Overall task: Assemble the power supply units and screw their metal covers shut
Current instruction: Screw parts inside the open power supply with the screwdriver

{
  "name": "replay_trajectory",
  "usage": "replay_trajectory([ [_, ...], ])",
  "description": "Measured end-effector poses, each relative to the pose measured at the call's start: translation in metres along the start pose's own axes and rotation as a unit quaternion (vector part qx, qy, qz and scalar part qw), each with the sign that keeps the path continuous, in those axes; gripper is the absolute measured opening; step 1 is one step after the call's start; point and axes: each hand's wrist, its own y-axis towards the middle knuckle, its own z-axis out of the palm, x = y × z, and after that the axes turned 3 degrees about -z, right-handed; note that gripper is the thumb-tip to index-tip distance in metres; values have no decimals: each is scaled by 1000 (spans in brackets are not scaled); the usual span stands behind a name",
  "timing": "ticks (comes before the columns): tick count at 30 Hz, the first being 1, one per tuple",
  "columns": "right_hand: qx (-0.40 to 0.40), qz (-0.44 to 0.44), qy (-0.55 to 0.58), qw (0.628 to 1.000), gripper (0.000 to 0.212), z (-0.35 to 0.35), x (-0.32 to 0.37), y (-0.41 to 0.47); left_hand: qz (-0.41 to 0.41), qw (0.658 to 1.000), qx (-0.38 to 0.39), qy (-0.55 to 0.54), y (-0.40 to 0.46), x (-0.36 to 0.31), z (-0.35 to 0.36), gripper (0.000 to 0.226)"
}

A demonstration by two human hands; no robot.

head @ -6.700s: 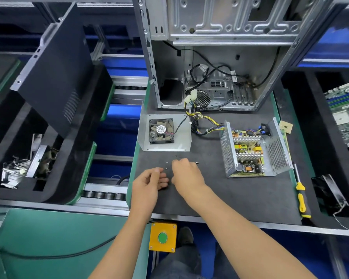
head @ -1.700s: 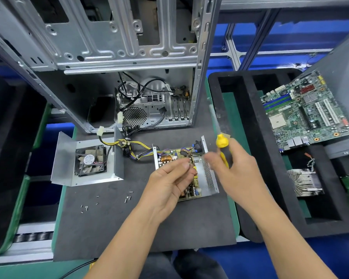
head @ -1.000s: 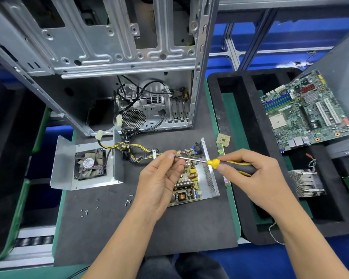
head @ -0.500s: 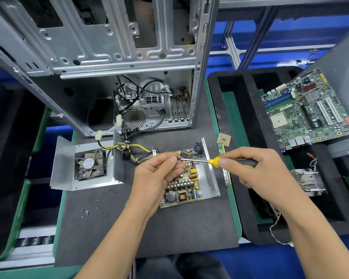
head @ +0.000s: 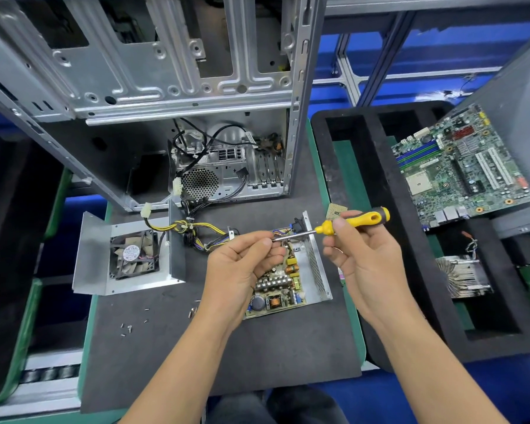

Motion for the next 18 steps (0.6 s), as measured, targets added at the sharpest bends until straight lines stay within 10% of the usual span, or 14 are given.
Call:
replay_trajectory([
  [15,-42,-14,-19,999,6,-10,0,7,-35,998,-10,47,11,-9,-1,42],
  [18,-64,-32,-12,997,4,-17,6,11,52,968,-5,247,30,-22,-8,30],
])
